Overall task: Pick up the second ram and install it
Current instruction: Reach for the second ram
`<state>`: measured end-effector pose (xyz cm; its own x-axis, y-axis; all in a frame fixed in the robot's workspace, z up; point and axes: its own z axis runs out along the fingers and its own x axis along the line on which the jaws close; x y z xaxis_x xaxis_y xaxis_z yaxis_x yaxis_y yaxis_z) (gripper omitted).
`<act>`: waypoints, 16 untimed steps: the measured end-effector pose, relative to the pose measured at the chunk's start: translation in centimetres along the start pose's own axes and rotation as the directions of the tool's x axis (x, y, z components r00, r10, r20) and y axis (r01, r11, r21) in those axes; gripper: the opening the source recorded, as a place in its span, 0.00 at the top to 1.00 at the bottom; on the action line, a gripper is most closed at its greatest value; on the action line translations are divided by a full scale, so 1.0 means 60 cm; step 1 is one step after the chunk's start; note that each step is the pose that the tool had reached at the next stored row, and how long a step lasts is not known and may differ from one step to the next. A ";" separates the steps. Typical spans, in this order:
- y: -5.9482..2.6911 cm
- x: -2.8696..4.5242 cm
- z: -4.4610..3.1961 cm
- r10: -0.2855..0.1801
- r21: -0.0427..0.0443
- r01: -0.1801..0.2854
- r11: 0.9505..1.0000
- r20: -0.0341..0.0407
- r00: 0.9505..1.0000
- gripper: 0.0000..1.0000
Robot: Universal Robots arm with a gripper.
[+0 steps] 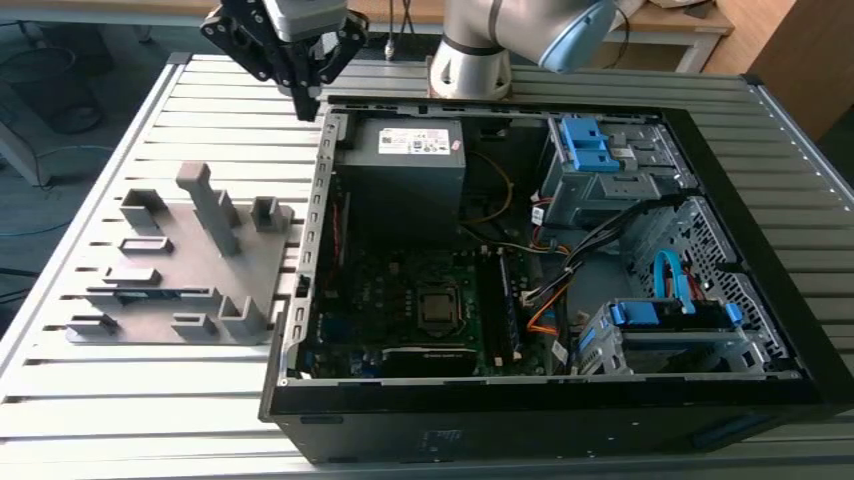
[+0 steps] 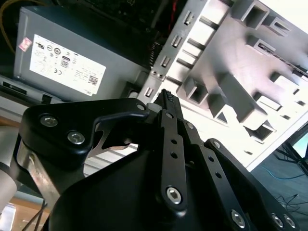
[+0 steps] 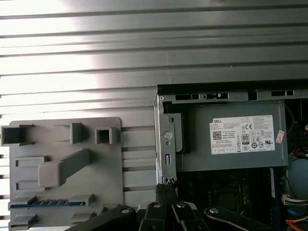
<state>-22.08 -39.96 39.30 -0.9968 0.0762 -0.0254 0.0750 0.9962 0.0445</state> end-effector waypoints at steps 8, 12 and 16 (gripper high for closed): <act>-0.002 0.028 -0.001 0.000 0.000 0.000 1.000 0.000 1.000 0.90; -0.003 0.042 -0.001 0.000 0.000 0.000 1.000 0.000 1.000 0.90; -0.004 0.054 -0.001 0.000 0.000 0.000 1.000 0.000 1.000 0.90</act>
<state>-25.31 -39.98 39.26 -0.9968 0.0762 -0.0253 0.0751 0.9962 0.0444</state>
